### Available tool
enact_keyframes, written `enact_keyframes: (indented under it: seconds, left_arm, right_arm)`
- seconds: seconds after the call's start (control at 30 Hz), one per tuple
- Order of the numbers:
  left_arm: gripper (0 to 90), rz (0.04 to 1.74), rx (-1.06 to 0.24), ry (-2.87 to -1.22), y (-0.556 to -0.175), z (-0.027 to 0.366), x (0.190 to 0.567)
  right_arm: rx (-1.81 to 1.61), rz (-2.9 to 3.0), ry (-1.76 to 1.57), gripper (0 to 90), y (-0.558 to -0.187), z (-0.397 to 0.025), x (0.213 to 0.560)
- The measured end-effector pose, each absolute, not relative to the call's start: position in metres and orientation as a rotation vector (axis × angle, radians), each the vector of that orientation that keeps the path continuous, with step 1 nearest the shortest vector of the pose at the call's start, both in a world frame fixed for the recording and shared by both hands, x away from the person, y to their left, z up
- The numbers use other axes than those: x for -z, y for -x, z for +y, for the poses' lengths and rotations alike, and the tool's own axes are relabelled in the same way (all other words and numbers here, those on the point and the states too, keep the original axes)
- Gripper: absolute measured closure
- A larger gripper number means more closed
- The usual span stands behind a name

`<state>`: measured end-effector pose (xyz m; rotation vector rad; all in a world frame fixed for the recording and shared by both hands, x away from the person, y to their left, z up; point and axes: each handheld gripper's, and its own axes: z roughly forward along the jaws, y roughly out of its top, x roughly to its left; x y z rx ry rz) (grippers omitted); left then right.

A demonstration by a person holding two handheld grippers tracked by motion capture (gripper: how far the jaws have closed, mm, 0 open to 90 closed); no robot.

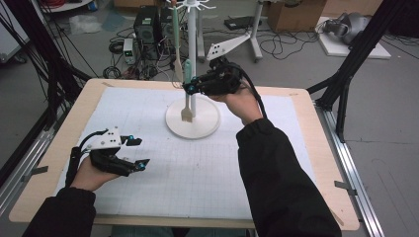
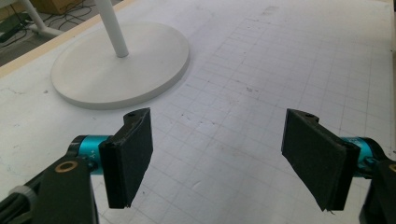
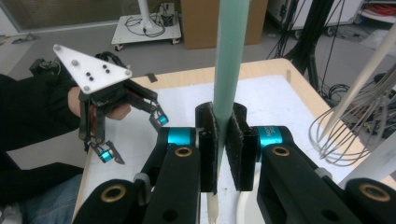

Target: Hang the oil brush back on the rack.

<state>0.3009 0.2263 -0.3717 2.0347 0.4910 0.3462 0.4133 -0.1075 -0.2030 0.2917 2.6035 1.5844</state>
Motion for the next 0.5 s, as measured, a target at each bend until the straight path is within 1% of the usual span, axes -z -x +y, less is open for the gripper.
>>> enact_keyframes:
  seconds: [0.5]
  left_arm:
    - [25.4,0.510,-0.357,-2.030,-0.301,0.231,0.372]
  right_arm:
    - [-1.562,2.578,-0.347,83.9,-0.435,-0.104,0.186]
